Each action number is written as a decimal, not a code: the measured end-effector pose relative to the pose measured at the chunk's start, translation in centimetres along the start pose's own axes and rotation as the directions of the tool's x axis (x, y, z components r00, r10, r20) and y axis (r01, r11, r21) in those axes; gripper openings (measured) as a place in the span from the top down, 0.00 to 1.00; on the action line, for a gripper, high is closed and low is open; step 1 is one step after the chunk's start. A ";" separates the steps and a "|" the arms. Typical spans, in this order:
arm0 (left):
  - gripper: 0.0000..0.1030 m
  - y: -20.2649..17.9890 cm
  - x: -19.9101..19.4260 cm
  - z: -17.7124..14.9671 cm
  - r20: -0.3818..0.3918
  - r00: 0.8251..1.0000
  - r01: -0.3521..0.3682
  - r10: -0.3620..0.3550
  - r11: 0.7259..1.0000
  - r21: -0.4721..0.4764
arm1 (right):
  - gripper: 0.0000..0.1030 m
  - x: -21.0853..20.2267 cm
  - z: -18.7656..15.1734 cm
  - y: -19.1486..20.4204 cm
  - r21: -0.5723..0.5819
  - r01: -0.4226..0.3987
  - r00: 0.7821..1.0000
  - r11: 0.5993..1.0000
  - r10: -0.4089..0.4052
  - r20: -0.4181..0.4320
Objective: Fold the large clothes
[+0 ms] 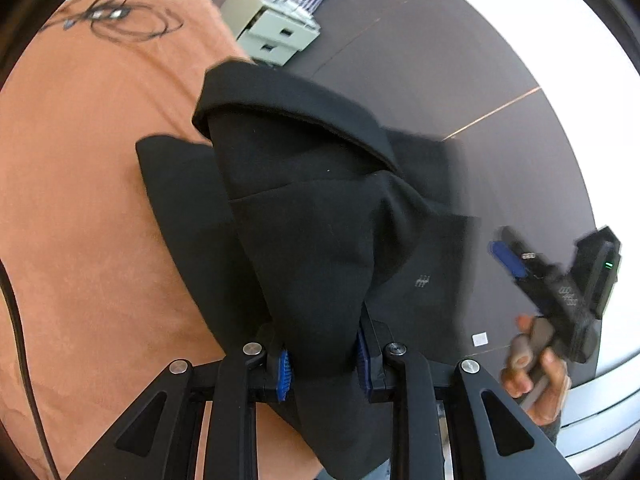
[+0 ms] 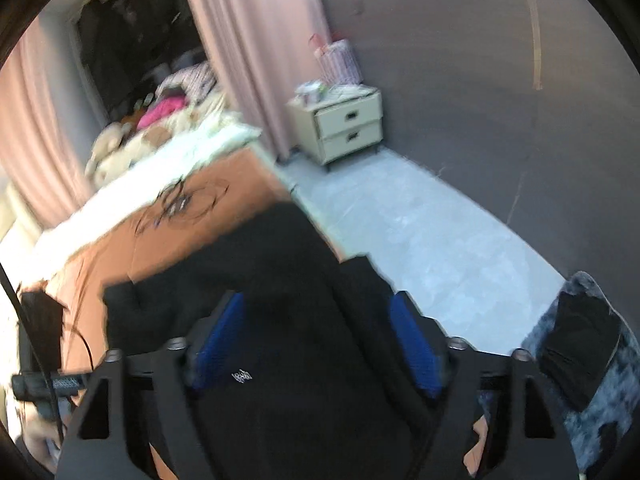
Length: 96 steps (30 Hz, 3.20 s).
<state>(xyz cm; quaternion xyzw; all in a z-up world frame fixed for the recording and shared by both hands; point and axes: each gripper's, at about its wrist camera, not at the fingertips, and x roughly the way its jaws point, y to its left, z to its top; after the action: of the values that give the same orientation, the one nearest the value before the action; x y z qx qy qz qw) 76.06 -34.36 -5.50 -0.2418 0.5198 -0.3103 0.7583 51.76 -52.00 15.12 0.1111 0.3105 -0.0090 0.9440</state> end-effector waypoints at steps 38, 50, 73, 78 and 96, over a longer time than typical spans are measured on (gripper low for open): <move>0.69 2.6 4.5 1.6 -0.007 0.987 -0.161 0.161 0.986 0.054 | 0.76 -11.3 -17.9 -1.7 0.345 -0.016 0.992 0.938 0.057 -0.109; 0.66 1.0 0.1 1.3 0.077 0.979 -0.198 0.189 0.972 0.127 | 0.52 -12.7 -17.9 0.0 0.313 0.159 0.986 0.936 -0.135 -0.096; 0.00 -5.1 -15.3 -9.7 0.285 0.938 -0.282 0.198 0.914 0.291 | 0.00 -27.8 -22.4 9.0 0.088 0.177 0.981 0.980 -0.182 0.059; 0.00 -6.2 -19.3 -13.9 0.331 0.925 -0.296 0.185 0.899 0.324 | 0.00 -30.5 -24.6 9.9 0.063 0.169 0.981 0.984 -0.174 0.089; 0.00 -7.3 -31.5 -30.1 0.493 0.856 -0.369 0.157 0.853 0.369 | 0.00 -37.1 -31.3 12.4 -0.038 0.093 0.985 0.995 -0.086 0.148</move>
<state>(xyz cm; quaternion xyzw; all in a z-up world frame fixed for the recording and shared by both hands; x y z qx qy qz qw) 37.80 -17.98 9.32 -0.0481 0.2746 -0.2487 0.9276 4.57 -35.05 15.00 0.0748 0.2455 -0.0525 0.9651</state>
